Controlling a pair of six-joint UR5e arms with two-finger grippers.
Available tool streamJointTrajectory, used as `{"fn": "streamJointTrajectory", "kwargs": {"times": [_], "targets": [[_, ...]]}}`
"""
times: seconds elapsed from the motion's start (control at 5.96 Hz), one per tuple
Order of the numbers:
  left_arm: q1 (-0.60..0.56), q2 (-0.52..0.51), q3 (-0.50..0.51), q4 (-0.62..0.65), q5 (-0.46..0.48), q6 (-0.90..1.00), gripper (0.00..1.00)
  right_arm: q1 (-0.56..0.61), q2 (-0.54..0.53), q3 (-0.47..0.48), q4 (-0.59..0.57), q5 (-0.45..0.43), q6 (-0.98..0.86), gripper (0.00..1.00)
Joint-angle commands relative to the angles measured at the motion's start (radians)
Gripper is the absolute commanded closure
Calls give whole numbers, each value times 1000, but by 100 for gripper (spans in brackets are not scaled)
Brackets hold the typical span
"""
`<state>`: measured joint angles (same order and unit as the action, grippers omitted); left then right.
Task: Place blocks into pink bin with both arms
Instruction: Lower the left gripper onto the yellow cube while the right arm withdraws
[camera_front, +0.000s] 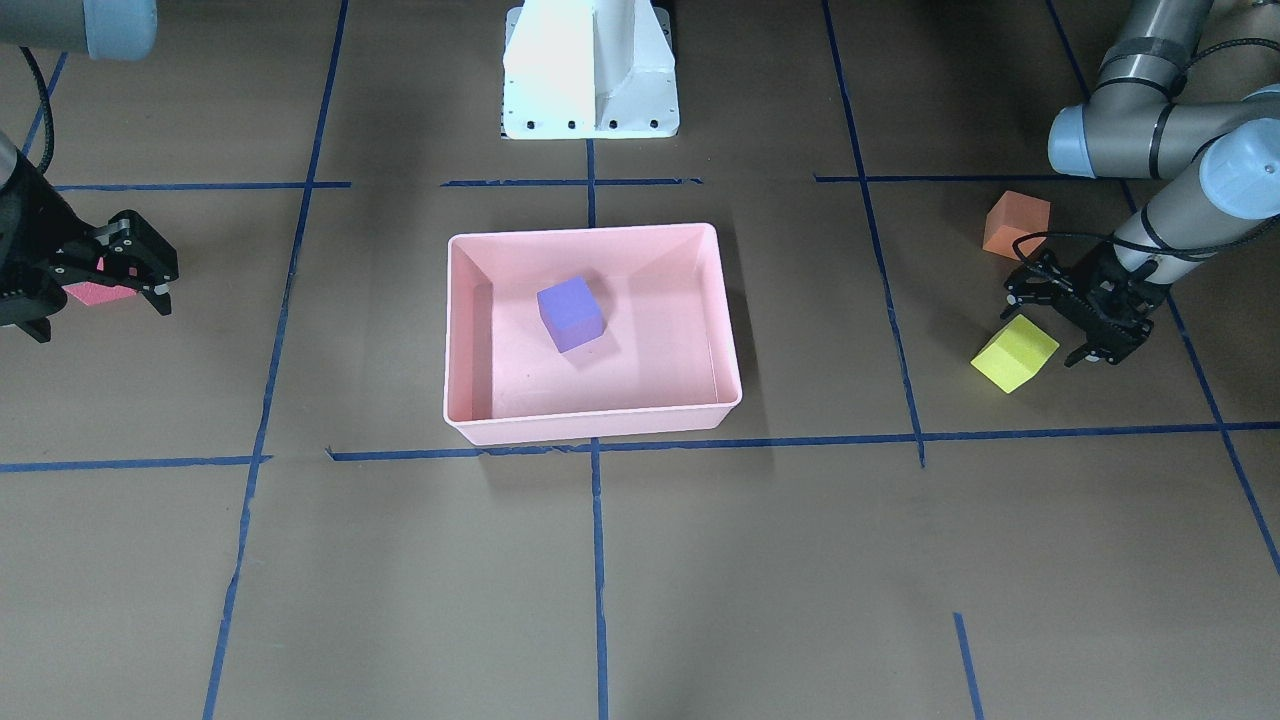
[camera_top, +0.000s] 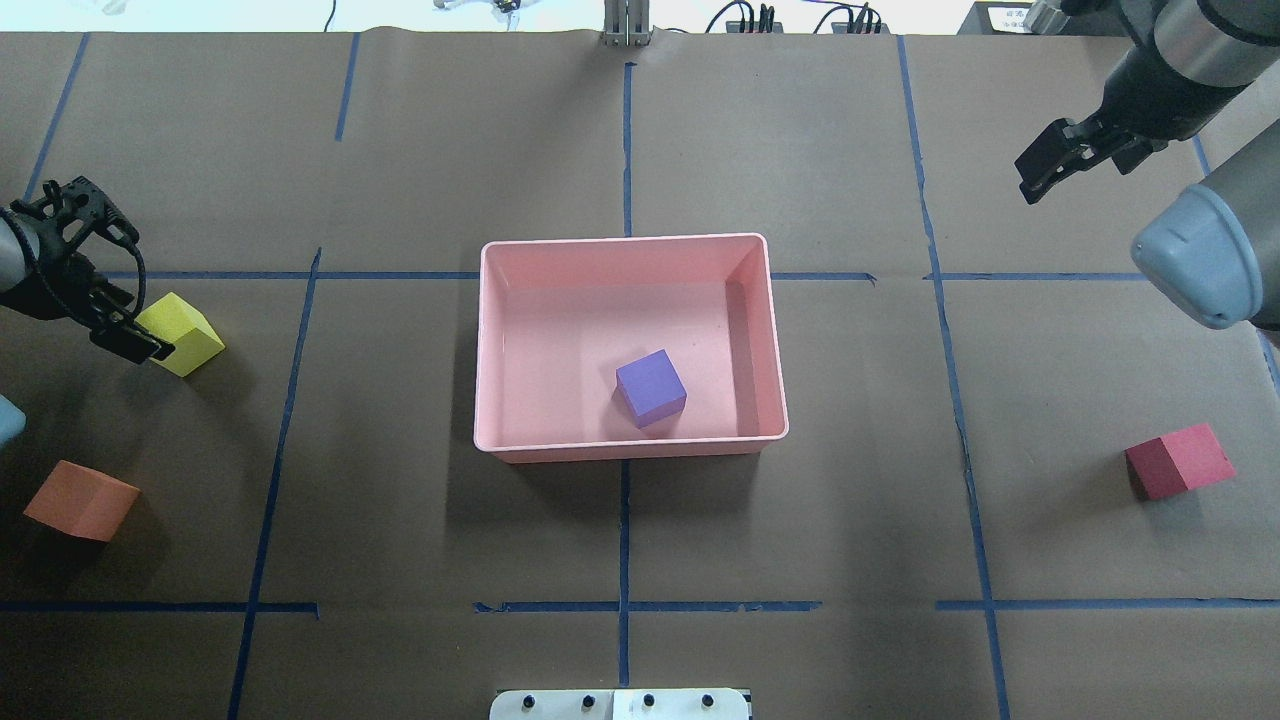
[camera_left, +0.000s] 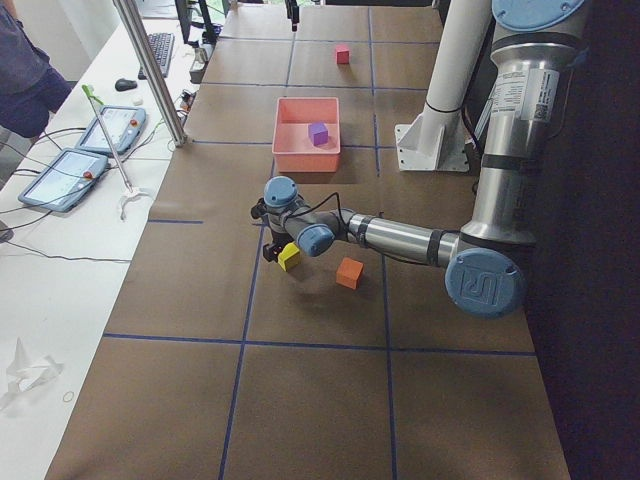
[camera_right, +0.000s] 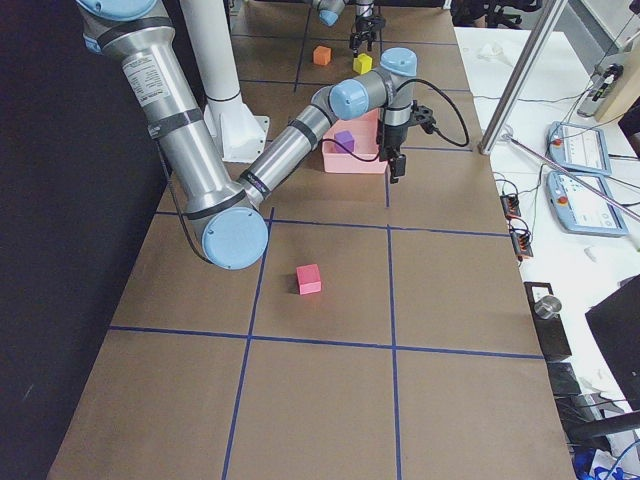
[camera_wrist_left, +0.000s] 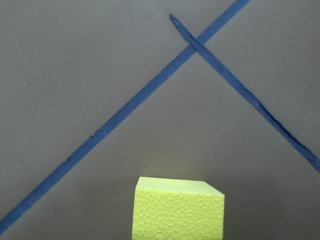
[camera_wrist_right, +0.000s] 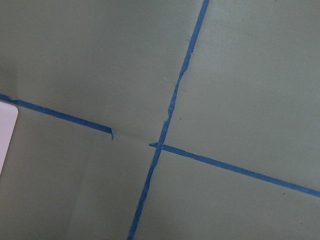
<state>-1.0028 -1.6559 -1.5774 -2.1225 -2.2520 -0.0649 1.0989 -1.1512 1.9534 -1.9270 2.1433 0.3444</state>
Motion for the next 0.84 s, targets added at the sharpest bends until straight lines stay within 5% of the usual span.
{"fn": "streamJointTrajectory", "kwargs": {"times": [0.0, 0.5, 0.67], "targets": [[1, -16, 32, 1, -1, -15, 0, -1, -2, 1, 0, 0, 1, 0], [73, -35, 48, 1, -1, -95, 0, -1, -10, -1, 0, -5, -1, 0], [73, -35, 50, 3, 0, -96, 31, -1, -10, -1, 0, -5, 1, 0]]}}
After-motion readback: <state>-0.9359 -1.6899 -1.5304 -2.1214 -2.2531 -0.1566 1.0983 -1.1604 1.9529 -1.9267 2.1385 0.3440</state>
